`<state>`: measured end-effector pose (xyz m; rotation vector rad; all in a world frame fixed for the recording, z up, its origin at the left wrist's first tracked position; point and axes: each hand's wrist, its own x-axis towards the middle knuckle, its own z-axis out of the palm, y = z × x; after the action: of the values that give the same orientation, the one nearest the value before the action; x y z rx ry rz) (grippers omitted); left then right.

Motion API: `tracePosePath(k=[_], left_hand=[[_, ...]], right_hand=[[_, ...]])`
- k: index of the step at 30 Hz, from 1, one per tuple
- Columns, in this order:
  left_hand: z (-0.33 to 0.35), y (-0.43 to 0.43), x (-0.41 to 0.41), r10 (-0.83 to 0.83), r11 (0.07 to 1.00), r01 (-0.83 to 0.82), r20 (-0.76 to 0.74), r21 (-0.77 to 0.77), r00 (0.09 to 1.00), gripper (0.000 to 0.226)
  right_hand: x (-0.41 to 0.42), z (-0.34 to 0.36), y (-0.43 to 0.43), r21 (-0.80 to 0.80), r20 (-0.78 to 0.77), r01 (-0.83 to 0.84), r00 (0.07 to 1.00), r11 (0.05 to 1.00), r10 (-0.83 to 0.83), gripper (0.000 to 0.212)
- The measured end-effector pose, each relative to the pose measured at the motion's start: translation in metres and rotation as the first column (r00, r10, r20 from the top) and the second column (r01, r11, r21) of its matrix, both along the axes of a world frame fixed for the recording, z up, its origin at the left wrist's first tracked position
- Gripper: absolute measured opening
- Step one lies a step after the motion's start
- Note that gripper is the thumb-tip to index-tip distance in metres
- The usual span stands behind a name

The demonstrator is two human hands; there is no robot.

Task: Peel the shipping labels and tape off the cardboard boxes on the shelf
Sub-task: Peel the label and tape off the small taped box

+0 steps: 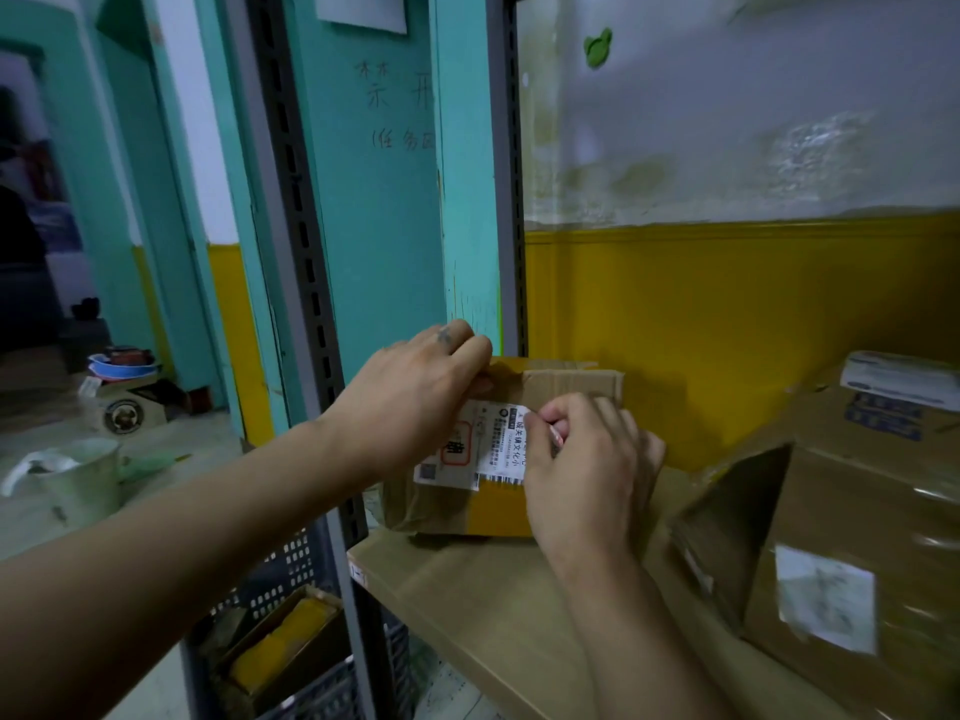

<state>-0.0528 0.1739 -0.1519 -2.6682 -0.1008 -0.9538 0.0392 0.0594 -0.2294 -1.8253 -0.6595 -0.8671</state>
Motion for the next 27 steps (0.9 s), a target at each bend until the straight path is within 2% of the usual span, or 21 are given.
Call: tracePosePath(k=[3, 7, 13, 18, 20, 22, 24, 27], left_hand=[[0.013, -0.003, 0.001, 0.036, 0.992, -0.041, -0.05, -0.123, 0.998, 0.015], [0.038, -0.003, 0.003, 0.109, 0.955, -0.17, -0.245, -0.243, 0.963, 0.016], [0.056, 0.002, 0.014, 0.085, 0.942, -0.203, -0.393, -0.268, 0.915, 0.013], [0.057, 0.011, 0.009, 0.051, 0.888, -0.194, -0.332, -0.416, 0.942, 0.022], [0.048, 0.004, -0.001, 0.031, 0.901, -0.127, -0.23, -0.415, 0.973, 0.013], [0.032, -0.004, -0.015, 0.006, 0.916, -0.031, -0.063, -0.401, 0.998, 0.018], [0.009, -0.012, -0.034, -0.034, 0.953, 0.058, 0.085, -0.298, 0.996, 0.022], [-0.031, -0.018, -0.054, -0.115, 0.989, 0.123, 0.091, -0.087, 0.989, 0.018]], right_hand=[[-0.001, 0.0, 0.0, -0.001, 0.012, 0.002, 1.0, 1.0, -0.002, 0.016], [-0.003, -0.001, -0.003, -0.023, 0.027, 0.004, 1.0, 1.0, -0.004, 0.017], [-0.005, -0.001, -0.003, -0.045, 0.011, -0.001, 1.0, 0.999, 0.001, 0.018], [-0.004, -0.002, -0.003, -0.054, -0.015, -0.04, 0.999, 0.998, 0.04, 0.02], [-0.003, -0.001, -0.002, -0.046, -0.006, -0.041, 0.999, 0.998, 0.041, 0.019], [-0.002, -0.001, -0.003, -0.038, 0.018, -0.013, 1.0, 0.999, 0.014, 0.018], [-0.002, -0.001, -0.005, -0.027, 0.039, 0.032, 0.999, 0.999, -0.031, 0.016], [-0.002, 0.002, -0.007, 0.002, 0.053, 0.061, 0.997, 0.998, -0.061, 0.014]])
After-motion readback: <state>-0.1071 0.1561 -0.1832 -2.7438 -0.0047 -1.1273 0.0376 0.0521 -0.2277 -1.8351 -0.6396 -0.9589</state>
